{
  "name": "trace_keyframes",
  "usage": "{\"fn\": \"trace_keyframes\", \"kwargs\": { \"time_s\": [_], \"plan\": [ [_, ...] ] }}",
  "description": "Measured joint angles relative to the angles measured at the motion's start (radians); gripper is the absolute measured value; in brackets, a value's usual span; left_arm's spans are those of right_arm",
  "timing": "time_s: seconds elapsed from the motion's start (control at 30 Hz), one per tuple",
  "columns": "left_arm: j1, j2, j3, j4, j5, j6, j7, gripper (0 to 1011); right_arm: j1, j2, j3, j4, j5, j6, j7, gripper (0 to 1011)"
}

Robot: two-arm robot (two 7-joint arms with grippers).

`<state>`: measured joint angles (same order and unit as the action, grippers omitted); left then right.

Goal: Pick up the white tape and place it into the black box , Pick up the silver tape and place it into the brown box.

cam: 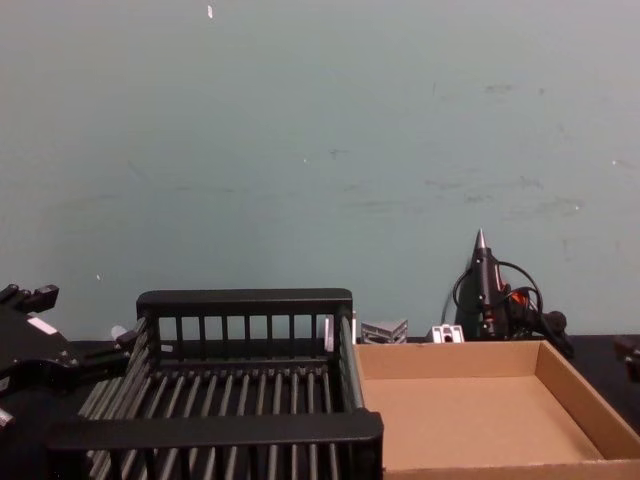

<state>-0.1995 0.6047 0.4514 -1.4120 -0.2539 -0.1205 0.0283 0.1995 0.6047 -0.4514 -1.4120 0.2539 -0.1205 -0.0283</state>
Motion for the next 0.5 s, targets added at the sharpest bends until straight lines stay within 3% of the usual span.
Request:
{"fn": "trace_keyframes", "kwargs": {
  "time_s": [0.5],
  "plan": [
    [0.000, 0.000, 0.000, 0.000, 0.000, 0.000, 0.000, 1001, 0.000, 0.000, 0.000, 0.000, 0.000, 0.000, 0.000, 1002]
  ]
}}
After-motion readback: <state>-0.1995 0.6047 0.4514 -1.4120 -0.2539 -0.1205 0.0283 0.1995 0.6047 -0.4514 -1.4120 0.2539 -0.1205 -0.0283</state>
